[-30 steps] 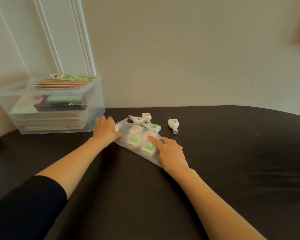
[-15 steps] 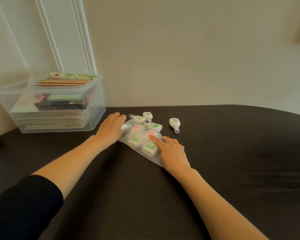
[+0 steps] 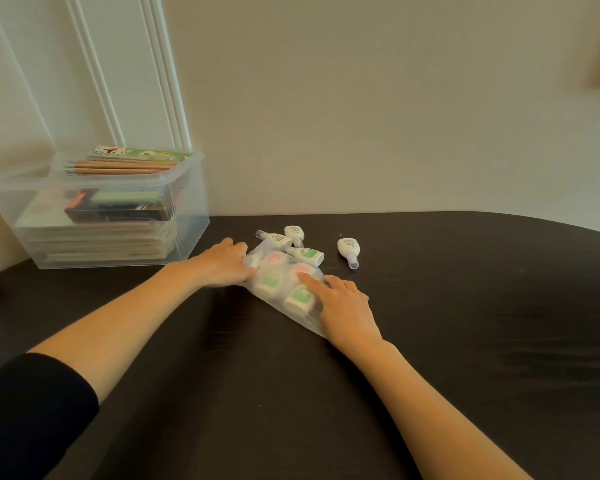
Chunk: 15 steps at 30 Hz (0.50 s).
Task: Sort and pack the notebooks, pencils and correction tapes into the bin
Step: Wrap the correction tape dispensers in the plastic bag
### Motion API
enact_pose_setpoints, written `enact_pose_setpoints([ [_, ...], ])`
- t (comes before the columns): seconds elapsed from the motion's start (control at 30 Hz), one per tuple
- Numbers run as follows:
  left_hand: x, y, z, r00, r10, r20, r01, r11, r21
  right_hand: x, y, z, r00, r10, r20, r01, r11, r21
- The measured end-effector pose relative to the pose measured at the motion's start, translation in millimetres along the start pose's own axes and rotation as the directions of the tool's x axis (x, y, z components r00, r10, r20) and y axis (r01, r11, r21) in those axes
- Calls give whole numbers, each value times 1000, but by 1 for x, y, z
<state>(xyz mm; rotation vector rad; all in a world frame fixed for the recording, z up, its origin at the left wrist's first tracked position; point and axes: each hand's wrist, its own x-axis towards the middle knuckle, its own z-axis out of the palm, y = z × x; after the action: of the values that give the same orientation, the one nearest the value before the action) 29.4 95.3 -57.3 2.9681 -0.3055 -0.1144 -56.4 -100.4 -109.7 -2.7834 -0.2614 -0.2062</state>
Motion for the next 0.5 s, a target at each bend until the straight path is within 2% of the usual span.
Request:
enact_pose_setpoints([
  [0.23, -8, 1, 9, 989, 150, -3, -145, 964, 222, -1, -2, -2, 1000, 5, 12, -5, 1000, -3],
  [0.5, -18, -6, 5, 981, 180, -71, -177, 983, 45, -3, -2, -5, 1000, 8, 20, -8, 1000, 2],
])
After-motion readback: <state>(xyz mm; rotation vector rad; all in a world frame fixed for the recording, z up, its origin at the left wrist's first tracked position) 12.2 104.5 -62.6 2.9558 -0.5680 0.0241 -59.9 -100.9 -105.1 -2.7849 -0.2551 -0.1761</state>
